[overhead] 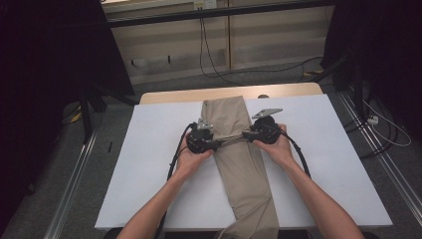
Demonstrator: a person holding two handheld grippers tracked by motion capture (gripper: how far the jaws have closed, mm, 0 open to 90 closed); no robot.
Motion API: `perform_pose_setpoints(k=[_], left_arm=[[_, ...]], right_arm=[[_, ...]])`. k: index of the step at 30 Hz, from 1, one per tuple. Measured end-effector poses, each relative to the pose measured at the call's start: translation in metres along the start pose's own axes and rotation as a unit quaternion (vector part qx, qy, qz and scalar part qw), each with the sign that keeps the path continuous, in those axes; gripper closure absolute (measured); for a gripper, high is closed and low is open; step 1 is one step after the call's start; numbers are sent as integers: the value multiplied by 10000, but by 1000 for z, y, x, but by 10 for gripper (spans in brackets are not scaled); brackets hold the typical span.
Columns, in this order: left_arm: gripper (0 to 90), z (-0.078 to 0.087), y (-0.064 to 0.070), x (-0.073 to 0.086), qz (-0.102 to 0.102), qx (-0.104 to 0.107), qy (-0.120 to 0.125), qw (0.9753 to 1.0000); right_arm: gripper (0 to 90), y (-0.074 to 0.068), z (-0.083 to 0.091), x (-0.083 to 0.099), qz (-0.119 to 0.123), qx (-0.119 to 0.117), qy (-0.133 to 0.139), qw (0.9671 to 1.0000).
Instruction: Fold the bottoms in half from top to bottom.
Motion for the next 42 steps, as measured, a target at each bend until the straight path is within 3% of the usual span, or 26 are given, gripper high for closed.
perform_pose_setpoints(k=[3,5,7,12,15,17,20,22,26,29,35,37,42], left_arm=[[545,1,-2,0,63,-60,35,10000],[563,1,-2,1,44,6,-15,10000],[582,-1,-4,0,116,-1,13,9999],[687,-7,-8,-3,320,7,119,9994],[759,-9,-9,-6,281,57,5,9996],[839,-10,-10,-9,372,95,17,9993],[876,-6,-11,-16,655,204,155,9975],[879,1,-10,-23,659,251,295,9971],[879,24,2,-41,548,387,585,9960],[879,38,16,-46,378,532,671,9956],[879,57,49,-37,263,900,730,9929],[879,64,60,-32,112,969,695,9928],[879,80,85,-21,-48,1181,690,9906]], right_arm=[[637,-3,-3,-3,122,-24,-22,9999],[675,-4,-3,-2,226,-25,-52,9997],[698,-4,-3,-3,208,-56,-42,9998],[730,-1,-10,-3,237,-60,-1,9997],[728,2,-13,-1,261,-35,-49,9996],[797,2,-14,0,245,-74,-89,9996],[849,0,-12,-2,204,-96,-56,9997],[852,-1,-6,-8,143,-174,95,9997],[852,-3,17,-21,-54,-451,373,9983],[852,-9,37,-20,-2,-581,412,9975],[852,-22,69,1,62,-815,347,9961],[851,-30,80,11,180,-891,300,9954],[851,-45,100,34,288,-1077,190,9936]])
Point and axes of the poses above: each handheld gripper's, and its own axes: z roughly backward along the jaws, x roughly out of its underside, y roughly to its right, the point moved 10 cm from there along -z, roughly forward along the jaws, and after that the axes turned 13 degrees about -z, right-handed, at the moved point
